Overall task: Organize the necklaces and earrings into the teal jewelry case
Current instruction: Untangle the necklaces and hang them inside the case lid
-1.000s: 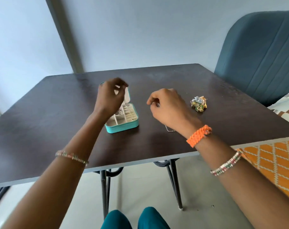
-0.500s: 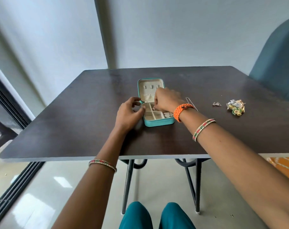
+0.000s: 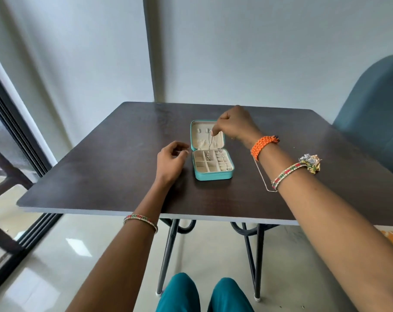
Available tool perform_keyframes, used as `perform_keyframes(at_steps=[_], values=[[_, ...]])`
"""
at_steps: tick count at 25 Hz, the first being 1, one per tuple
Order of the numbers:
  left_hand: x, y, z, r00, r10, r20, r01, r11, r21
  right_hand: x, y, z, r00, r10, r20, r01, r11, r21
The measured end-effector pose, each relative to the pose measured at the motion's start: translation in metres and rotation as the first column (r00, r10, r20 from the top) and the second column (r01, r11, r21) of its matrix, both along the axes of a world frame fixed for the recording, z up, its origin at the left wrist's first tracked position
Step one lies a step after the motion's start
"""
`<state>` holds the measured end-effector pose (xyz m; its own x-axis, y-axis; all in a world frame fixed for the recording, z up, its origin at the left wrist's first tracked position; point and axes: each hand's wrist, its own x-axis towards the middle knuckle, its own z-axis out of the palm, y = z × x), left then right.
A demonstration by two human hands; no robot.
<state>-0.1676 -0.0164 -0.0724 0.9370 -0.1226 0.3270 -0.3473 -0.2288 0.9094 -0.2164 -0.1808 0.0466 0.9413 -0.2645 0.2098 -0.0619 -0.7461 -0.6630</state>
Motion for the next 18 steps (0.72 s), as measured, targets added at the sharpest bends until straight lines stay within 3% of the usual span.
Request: perform_keyframes(at_steps=[4, 7, 9, 11, 16, 18], values=[[-0.016, -0.005, 0.013, 0.999, 0.015, -0.046, -0.019, 0.995, -0.096, -0.019, 0.002, 0.025, 0.999, 0.029, 0.041, -0.043, 0.927, 0.372], [-0.026, -0.019, 0.052, 0.983, -0.177, -0.040, 0.169, 0.975, -0.145, -0.028, 0.005, 0.050, 0.998, 0.055, 0.039, -0.068, 0.831, 0.553], [-0.035, -0.029, 0.077, 0.948, -0.316, -0.032, 0.312, 0.946, -0.093, -0.033, 0.010, 0.062, 0.996, 0.058, 0.074, -0.092, 0.776, 0.624], [-0.049, -0.036, 0.093, 0.932, -0.363, -0.023, 0.360, 0.929, -0.085, -0.036, 0.016, 0.069, 0.993, 0.049, 0.104, -0.107, 0.730, 0.675], [-0.073, -0.023, 0.106, 0.935, -0.347, -0.068, 0.283, 0.849, -0.447, -0.047, 0.013, 0.076, 0.977, -0.163, 0.137, -0.005, 0.624, 0.781], [-0.077, -0.013, 0.110, 0.943, -0.324, -0.076, 0.243, 0.827, -0.507, -0.052, 0.007, 0.074, 0.967, -0.189, 0.169, -0.055, 0.494, 0.868]])
